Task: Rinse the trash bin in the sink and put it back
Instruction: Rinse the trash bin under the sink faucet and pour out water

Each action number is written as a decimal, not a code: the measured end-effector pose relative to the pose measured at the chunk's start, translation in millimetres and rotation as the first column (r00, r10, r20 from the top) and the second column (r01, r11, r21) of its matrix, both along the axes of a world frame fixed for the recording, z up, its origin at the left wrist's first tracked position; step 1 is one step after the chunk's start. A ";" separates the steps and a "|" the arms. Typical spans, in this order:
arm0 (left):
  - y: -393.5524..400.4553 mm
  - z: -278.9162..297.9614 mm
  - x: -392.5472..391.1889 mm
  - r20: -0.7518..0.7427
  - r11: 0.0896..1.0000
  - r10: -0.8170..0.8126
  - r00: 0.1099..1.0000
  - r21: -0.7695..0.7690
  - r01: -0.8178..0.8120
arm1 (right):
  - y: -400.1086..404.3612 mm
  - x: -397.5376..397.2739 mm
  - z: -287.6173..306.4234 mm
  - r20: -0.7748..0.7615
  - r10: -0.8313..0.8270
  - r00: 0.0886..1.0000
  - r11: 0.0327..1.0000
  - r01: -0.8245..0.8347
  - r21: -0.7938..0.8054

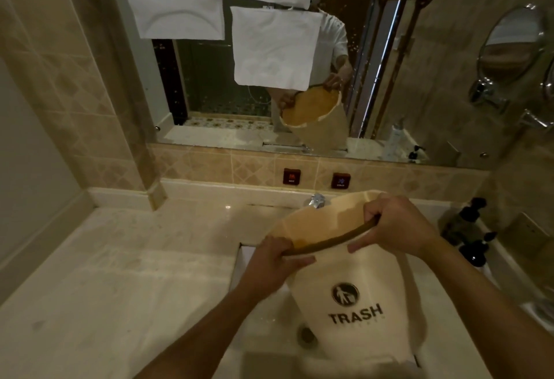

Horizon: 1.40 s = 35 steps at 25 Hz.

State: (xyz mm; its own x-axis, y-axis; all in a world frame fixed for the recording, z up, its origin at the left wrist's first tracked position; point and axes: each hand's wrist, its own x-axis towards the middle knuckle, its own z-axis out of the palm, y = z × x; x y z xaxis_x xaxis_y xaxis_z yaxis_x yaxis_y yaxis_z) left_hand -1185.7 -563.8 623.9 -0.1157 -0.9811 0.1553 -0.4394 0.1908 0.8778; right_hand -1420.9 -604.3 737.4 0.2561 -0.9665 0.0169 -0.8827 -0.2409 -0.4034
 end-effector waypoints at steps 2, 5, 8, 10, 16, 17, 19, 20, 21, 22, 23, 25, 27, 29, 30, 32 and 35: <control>9.1 -0.6 -1.3 0.025 0.997 -0.066 0.998 -0.025 0.066 | 0.5 -5.0 -5.7 -0.024 0.046 0.999 0.999 -0.045 0.020; -10.8 11.4 22.3 0.219 0.985 -0.059 0.974 -0.146 0.093 | 2.8 -11.6 -16.7 0.093 0.065 0.994 0.998 -0.065 -0.005; -28.6 48.8 28.1 0.419 0.978 -0.095 0.903 -0.130 0.163 | 8.9 -12.4 -46.2 0.299 -0.009 0.954 0.998 0.028 -0.058; -35.0 64.7 22.5 0.559 0.941 -0.113 0.822 -0.206 0.270 | 16.4 -13.5 -69.1 0.401 -0.071 0.914 0.997 0.067 0.023; -36.3 75.8 33.8 0.638 0.938 -0.009 0.770 -0.262 0.228 | -1.2 1.5 -91.4 0.518 -0.094 0.850 0.993 0.044 0.109; -36.2 76.1 41.3 0.664 0.932 -0.020 0.748 -0.258 0.254 | 1.0 8.5 -96.9 0.519 -0.061 0.852 0.994 0.004 0.110; -34.4 75.0 49.0 0.739 0.903 -0.046 0.672 -0.257 0.345 | 4.1 16.2 -103.8 0.424 0.089 0.901 0.973 -0.169 0.155; -30.3 73.6 46.8 0.733 0.908 -0.048 0.679 -0.251 0.335 | -0.6 14.5 -103.3 0.412 0.103 0.905 0.968 -0.188 0.169; -26.8 71.9 45.0 0.694 0.931 -0.035 0.719 -0.240 0.276 | -7.4 13.3 -99.1 0.423 0.081 0.902 0.975 -0.160 0.154; -27.3 70.8 45.2 0.639 0.955 -0.007 0.769 -0.223 0.195 | -13.7 12.7 -94.8 0.461 0.034 0.887 0.987 -0.103 0.126; -28.3 67.8 49.0 0.613 0.971 0.007 0.790 -0.193 0.141 | -16.8 13.6 -93.6 0.503 0.008 0.864 0.990 -0.077 0.117; -32.5 60.5 56.8 0.617 0.971 -0.040 0.786 -0.161 0.176 | -14.4 15.6 -93.1 0.470 0.085 0.879 0.979 -0.162 0.125; -29.5 52.2 46.0 0.601 0.967 -0.099 0.793 -0.130 0.220 | -15.3 5.2 -94.9 0.420 0.120 0.900 0.960 -0.213 0.183; -23.8 44.8 27.0 0.526 0.975 -0.050 0.849 -0.158 0.155 | -23.1 -8.1 -89.7 0.455 0.004 0.890 0.977 -0.101 0.190; -25.1 42.1 23.5 0.499 0.979 -0.026 0.866 -0.161 0.122 | -24.0 -10.5 -88.8 0.508 -0.056 0.860 0.983 -0.043 0.180; -29.7 39.7 29.6 0.408 0.977 -0.034 0.912 -0.181 0.117 | -16.5 -5.8 -86.0 0.536 -0.054 0.843 0.989 -0.027 0.143; -21.7 31.7 25.5 0.332 0.983 -0.069 0.941 -0.137 0.121 | -10.8 -13.7 -81.2 0.434 0.044 0.900 0.992 -0.090 0.086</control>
